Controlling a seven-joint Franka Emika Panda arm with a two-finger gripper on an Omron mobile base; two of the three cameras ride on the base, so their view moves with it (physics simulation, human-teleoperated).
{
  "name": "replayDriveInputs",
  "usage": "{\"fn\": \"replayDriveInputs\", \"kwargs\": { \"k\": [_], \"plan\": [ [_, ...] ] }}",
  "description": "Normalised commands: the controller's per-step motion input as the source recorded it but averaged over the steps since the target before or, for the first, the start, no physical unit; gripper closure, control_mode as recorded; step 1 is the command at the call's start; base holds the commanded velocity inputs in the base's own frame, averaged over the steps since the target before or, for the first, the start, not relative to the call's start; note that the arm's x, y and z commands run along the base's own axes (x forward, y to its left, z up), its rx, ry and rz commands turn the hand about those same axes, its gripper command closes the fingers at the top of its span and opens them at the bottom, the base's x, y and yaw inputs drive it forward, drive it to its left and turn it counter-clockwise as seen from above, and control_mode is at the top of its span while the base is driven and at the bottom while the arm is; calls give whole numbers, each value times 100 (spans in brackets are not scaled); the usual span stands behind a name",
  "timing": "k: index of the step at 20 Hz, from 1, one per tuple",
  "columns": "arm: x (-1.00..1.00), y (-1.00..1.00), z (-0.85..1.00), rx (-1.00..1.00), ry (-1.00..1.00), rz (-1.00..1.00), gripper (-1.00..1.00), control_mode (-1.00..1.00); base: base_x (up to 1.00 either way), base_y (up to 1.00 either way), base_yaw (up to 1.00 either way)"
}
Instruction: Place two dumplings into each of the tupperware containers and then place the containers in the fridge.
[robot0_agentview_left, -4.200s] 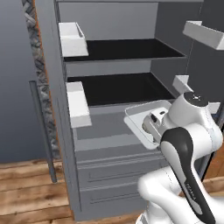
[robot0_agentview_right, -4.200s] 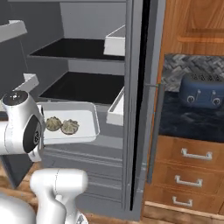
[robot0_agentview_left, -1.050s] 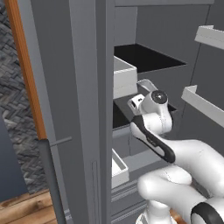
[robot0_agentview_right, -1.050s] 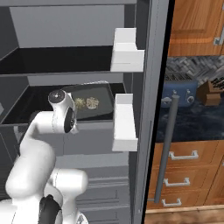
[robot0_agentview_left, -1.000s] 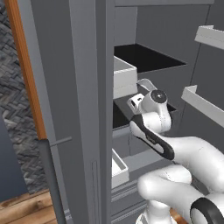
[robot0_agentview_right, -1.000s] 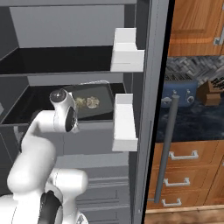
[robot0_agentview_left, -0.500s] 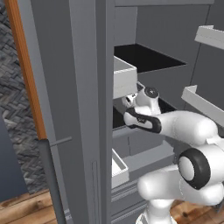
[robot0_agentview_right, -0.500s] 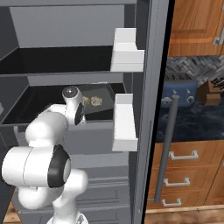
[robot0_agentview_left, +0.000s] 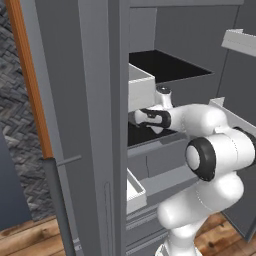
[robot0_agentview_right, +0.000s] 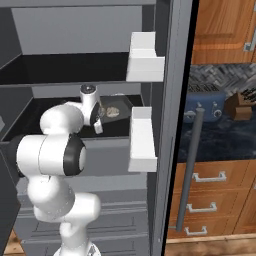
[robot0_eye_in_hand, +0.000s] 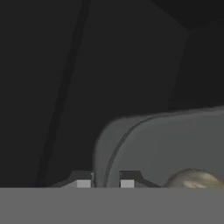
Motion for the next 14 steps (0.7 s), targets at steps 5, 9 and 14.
{"fn": "replayDriveInputs", "kwargs": {
  "k": [5,9,14],
  "plan": [
    [-7,-14,-16,3,-42,0,-100,-100,0,0,0],
    [-21,-17,-10,13,-58,0,-100,-100,0,0,0],
    [-58,-15,27,14,-37,0,-100,-100,0,0,0]
  ]
}}
